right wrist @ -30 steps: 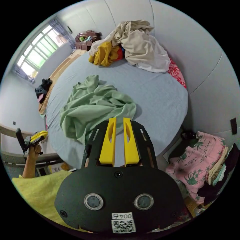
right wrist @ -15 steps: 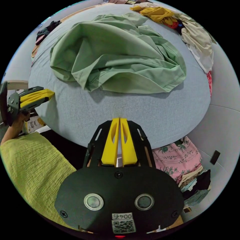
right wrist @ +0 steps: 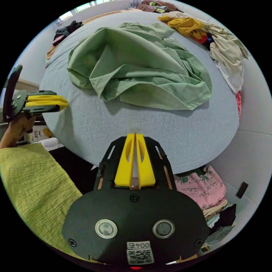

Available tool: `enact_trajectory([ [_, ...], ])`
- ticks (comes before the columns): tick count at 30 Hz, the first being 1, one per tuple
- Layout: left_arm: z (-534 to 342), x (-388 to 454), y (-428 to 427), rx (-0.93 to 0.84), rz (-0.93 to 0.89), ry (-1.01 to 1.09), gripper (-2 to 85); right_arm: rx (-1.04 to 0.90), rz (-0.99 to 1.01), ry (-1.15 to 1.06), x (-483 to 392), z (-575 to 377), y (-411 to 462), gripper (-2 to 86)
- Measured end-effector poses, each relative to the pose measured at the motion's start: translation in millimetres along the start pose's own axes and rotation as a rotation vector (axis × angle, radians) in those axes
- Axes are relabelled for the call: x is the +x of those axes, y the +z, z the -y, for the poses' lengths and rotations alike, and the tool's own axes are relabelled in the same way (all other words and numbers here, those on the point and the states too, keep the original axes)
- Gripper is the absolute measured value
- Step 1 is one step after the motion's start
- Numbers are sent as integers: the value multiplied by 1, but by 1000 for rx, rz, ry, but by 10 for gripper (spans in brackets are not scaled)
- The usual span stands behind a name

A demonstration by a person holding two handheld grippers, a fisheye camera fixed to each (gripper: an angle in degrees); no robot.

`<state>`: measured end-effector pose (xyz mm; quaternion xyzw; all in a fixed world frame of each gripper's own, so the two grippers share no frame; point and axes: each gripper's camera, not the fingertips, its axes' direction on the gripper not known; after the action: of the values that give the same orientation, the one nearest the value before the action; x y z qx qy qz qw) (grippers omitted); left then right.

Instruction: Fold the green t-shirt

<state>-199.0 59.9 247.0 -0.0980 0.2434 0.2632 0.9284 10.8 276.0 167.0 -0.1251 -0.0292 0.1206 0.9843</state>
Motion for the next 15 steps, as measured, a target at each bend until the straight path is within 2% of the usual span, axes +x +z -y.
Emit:
enact_trajectory([
  [2,-2,19,-3,93,-15,-73,64,35,4,-3,9,-5,-6,53],
  [10,9,58,25,178,52,-318,109,78,19,-38,65,-11,-14,74],
  [15,-3,60,29,250,12,-487,112,62,35,-76,86,-4,-10,75],
])
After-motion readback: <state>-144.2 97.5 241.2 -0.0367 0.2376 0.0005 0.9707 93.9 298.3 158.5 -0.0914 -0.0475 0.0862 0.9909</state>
